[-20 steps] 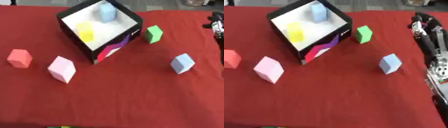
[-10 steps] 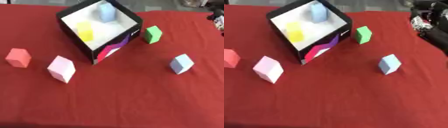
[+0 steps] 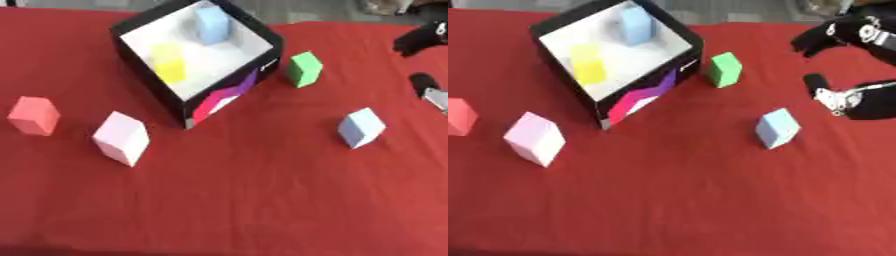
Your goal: Pick up objects on the table and place them in the box.
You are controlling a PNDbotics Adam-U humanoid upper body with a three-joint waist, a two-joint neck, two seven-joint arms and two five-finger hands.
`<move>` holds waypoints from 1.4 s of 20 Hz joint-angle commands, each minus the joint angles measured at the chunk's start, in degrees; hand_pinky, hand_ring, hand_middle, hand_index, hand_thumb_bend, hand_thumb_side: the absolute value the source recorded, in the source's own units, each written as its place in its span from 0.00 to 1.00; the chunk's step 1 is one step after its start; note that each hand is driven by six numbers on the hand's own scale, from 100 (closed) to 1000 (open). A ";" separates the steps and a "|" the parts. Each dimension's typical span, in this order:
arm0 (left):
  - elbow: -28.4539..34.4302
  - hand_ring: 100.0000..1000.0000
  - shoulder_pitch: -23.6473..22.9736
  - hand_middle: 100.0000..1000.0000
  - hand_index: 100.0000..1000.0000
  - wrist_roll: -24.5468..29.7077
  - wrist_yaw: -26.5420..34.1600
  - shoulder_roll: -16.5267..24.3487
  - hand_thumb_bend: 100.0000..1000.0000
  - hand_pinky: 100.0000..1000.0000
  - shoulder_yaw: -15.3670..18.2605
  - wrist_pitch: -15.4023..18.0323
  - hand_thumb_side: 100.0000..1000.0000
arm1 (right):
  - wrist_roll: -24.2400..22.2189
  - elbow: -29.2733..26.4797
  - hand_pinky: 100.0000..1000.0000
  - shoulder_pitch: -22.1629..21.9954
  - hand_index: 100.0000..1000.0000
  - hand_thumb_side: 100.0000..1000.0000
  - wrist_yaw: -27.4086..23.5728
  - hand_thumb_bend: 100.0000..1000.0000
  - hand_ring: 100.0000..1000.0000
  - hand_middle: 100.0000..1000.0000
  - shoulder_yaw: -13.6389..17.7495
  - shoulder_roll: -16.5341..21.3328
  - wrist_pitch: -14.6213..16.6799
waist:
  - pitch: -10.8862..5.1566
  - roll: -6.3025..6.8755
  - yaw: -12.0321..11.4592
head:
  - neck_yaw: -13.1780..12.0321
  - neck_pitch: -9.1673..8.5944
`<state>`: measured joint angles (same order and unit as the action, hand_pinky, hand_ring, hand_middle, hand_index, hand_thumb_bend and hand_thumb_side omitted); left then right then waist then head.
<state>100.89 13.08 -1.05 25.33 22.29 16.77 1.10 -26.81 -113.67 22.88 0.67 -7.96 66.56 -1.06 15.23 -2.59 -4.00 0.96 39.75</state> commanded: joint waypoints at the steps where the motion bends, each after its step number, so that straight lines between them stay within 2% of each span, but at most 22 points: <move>1: 0.46 0.73 0.05 0.81 0.78 0.29 -0.28 1.89 0.16 0.86 0.32 0.08 0.78 | -7.53 -0.93 0.92 1.85 0.87 0.19 3.26 0.00 0.83 0.79 1.19 3.08 2.89 | -1.20 0.10 0.11 | 0.05 0.34; 4: 0.35 0.73 -0.07 0.81 0.78 0.47 -0.38 1.98 0.16 0.86 0.29 0.10 0.78 | -10.72 -0.93 0.92 3.28 0.88 0.21 4.36 0.00 0.84 0.81 0.99 3.30 3.79 | -1.20 0.08 0.16 | 0.16 0.62; 10: 0.15 0.73 -0.25 0.81 0.78 0.64 -0.43 2.13 0.16 0.86 0.21 0.13 0.79 | -14.30 -0.92 0.92 6.13 0.91 0.17 7.02 0.00 0.87 0.84 -0.44 3.19 3.13 | -1.32 0.01 0.20 | 0.52 0.98; 14: 0.07 0.73 -0.16 0.81 0.78 0.83 -0.38 2.15 0.17 0.86 0.08 0.06 0.79 | -15.70 0.93 0.94 7.70 0.90 0.05 7.55 0.16 0.88 0.83 -2.65 2.64 4.25 | -1.44 -0.07 -0.03 | 0.97 0.88; 17: 0.02 0.73 -0.09 0.81 0.78 0.86 -0.33 2.14 0.17 0.86 0.10 0.00 0.79 | -15.13 2.09 0.93 8.05 0.89 0.03 9.07 0.34 0.88 0.81 -3.88 2.37 5.89 | -1.39 -0.12 -0.19 | 0.96 0.88; 18: -0.02 0.73 -0.08 0.81 0.78 0.90 -0.34 2.15 0.17 0.86 0.05 -0.03 0.79 | -14.62 2.20 0.93 8.02 0.90 0.03 9.90 0.36 0.88 0.81 -4.27 2.29 6.35 | -1.36 -0.12 -0.23 | 0.97 0.97; 21: -0.05 0.73 0.07 0.81 0.78 1.10 -0.32 2.10 0.17 0.86 -0.09 -0.08 0.79 | -12.82 3.09 0.94 7.62 0.90 0.01 11.98 0.34 0.88 0.80 -5.78 1.92 7.13 | -1.31 -0.11 -0.44 | 1.06 1.02; 23: -0.08 0.73 0.16 0.81 0.78 1.17 -0.27 2.05 0.17 0.86 -0.14 -0.13 0.79 | -11.60 4.04 0.95 7.32 0.90 0.03 12.89 0.35 0.88 0.79 -6.93 1.61 7.49 | -1.28 -0.10 -0.60 | 1.11 1.10; 28: -0.25 0.73 0.29 0.81 0.78 1.62 -0.30 1.96 0.17 0.86 -0.51 -0.32 0.79 | -7.83 7.35 0.97 8.04 0.89 0.02 13.19 0.35 0.87 0.78 -9.35 0.18 7.75 | -1.29 -0.04 -0.90 | 1.33 1.26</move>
<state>100.07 12.67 0.27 25.12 22.37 16.26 0.73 -35.69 -107.11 30.10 13.43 -17.45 65.83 6.64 15.21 -2.82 -4.86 2.10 40.80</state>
